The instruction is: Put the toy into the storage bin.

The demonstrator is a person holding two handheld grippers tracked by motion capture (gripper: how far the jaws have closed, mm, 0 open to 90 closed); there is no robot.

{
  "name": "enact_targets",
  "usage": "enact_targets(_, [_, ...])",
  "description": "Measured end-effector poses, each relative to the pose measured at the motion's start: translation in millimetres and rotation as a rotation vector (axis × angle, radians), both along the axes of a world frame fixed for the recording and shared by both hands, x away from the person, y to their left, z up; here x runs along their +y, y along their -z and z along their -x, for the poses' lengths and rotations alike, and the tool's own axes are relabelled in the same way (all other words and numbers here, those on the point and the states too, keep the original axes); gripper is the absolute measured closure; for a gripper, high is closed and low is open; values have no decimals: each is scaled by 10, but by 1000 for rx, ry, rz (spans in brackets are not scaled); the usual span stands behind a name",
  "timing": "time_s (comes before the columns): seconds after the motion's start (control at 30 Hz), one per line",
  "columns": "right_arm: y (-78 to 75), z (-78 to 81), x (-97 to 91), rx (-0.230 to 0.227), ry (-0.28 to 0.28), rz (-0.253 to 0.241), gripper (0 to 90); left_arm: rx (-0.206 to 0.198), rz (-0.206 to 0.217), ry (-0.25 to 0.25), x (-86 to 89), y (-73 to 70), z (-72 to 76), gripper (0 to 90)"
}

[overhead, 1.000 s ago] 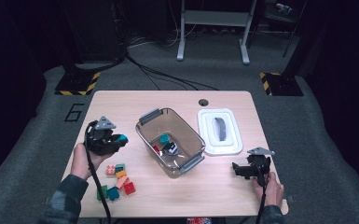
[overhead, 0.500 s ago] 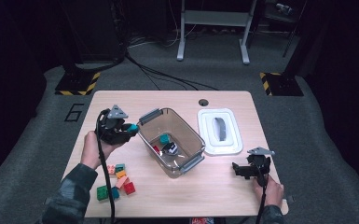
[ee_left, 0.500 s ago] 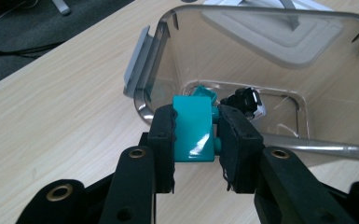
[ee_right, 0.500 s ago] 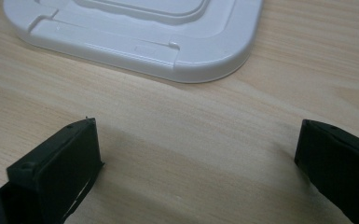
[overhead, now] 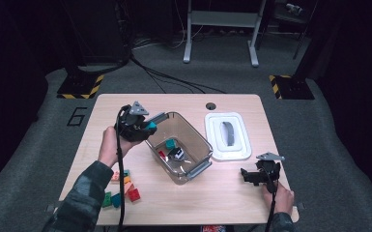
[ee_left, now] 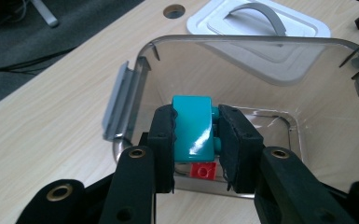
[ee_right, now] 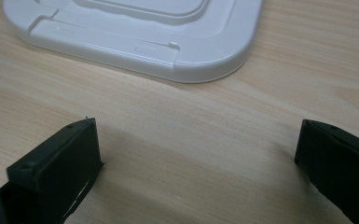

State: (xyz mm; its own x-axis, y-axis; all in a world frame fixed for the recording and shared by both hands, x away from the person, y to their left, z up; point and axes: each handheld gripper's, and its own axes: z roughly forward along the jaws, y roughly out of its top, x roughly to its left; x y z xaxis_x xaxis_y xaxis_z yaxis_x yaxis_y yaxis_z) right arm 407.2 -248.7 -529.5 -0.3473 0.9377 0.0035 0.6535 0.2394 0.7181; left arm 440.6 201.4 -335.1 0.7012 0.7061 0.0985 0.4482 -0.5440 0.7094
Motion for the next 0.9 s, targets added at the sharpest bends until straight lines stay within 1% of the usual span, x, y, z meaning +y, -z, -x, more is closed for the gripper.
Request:
enact_targets(0.07, [0,2,1,1,-2,-2,0,15,-1,3,-36,58,-31,684])
enact_targets(0.17, [0,0,0,-1,0,0,0,55,-10,7,-82,176,-78,683])
enact_targets(0.2, [0,0,0,0,-1,0,0,66,-19,14,-82,209,-93,683])
enact_targets(0.3, [0,1,1,1,-1,-2,0,98,-24,15,-87,306,-114,683])
enact_targets(0.4, [0,1,1,1,-2,-3,0,133,-37,20,-87,365,-128,683])
enact_targets(0.47, [0,1,-3,0,-5,2,0,142,-49,26,-77,376,-138,683])
enact_targets(0.5, [0,1,2,1,0,-3,0,146,-41,24,-75,380,-139,683])
enact_targets(0.57, [0,1,1,1,-2,-2,0,153,-41,24,-77,387,-138,682])
enact_targets(0.77, [0,1,0,0,-1,0,0,175,-64,24,-82,446,-162,674])
enact_targets(0.8, [0,1,1,1,-1,-3,0,175,-66,19,-82,452,-161,657])
enact_targets(0.83, [0,1,1,1,-2,-2,0,179,-59,17,-75,454,-160,640])
enact_targets(0.9, [0,1,1,1,-2,-2,0,178,-58,13,-57,436,-141,578])
